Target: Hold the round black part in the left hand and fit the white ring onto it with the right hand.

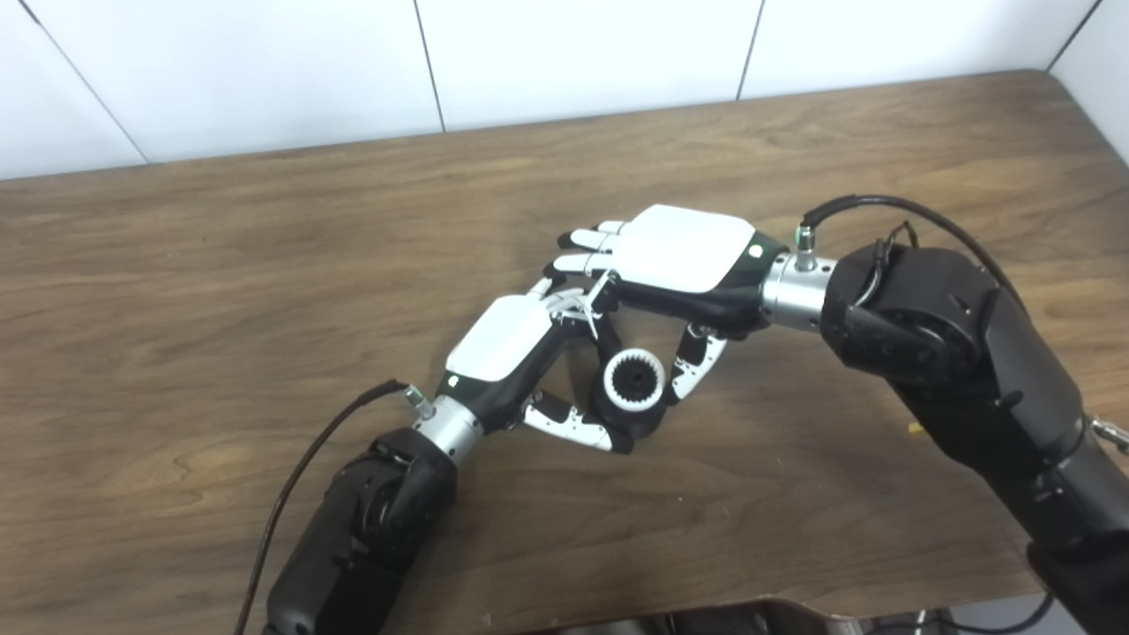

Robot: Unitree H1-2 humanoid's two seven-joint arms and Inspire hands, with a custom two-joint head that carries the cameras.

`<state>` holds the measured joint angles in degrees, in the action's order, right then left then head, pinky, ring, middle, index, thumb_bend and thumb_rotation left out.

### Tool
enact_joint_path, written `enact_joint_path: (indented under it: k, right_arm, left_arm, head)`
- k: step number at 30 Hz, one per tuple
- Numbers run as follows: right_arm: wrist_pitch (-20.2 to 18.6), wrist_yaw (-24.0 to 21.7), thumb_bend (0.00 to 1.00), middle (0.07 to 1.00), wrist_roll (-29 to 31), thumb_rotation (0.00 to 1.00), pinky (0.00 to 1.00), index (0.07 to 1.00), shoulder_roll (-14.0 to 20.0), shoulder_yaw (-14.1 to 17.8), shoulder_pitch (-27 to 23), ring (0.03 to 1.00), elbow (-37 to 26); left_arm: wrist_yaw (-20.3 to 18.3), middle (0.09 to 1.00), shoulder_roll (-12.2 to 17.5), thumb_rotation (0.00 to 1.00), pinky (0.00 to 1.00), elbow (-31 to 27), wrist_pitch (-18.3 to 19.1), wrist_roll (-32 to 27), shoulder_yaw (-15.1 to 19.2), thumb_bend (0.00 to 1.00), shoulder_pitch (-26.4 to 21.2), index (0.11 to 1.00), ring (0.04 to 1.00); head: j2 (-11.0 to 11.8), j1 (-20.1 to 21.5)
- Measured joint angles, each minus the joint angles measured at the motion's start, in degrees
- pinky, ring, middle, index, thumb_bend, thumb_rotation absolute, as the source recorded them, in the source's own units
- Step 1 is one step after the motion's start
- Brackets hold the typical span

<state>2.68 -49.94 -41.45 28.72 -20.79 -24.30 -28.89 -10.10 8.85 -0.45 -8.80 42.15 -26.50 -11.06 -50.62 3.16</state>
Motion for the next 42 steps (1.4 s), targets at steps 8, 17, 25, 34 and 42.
enact_joint_path:
  k: [8,17,25,34,42]
  right_arm:
    - [0.13,1.18,0.51,0.947,-0.23,0.13,0.92,0.481,-0.12,0.0,0.55,1.0,0.66]
    - [0.14,2.01,0.51,0.954,-0.26,0.13,0.94,0.481,-0.12,-0.17,0.71,1.0,1.18]
    - [0.02,2.01,0.51,0.953,-0.37,0.13,0.95,0.481,-0.12,-0.26,0.71,1.0,1.19]
    - [0.02,2.01,0.51,0.956,-0.42,0.14,0.95,0.484,-0.12,-0.26,0.71,1.0,1.19]
    - [0.04,2.03,0.51,0.96,-0.52,0.14,0.94,0.489,-0.12,-0.27,0.7,1.0,1.18]
  left_arm:
    - [-0.01,0.849,0.0,0.05,1.0,-0.01,0.0,0.0,0.1,0.52,0.11,0.477,0.888]
    - [-0.02,0.852,0.0,0.05,1.0,-0.01,0.03,0.03,0.2,0.52,0.13,0.477,0.891]
    - [-0.03,0.852,0.0,0.05,1.0,-0.07,0.15,0.02,0.2,0.52,0.16,0.477,0.892]
    - [-0.09,0.855,0.0,0.05,1.0,-0.09,0.3,0.02,0.2,0.52,0.16,0.477,0.895]
    - [-0.08,0.854,0.0,0.05,1.0,-0.09,0.26,0.0,0.21,0.52,0.16,0.477,0.894]
  head:
    - [0.09,0.18]
    - [0.09,0.18]
    - [0.26,0.18]
    - [0.53,0.26]
    - [0.61,0.44]
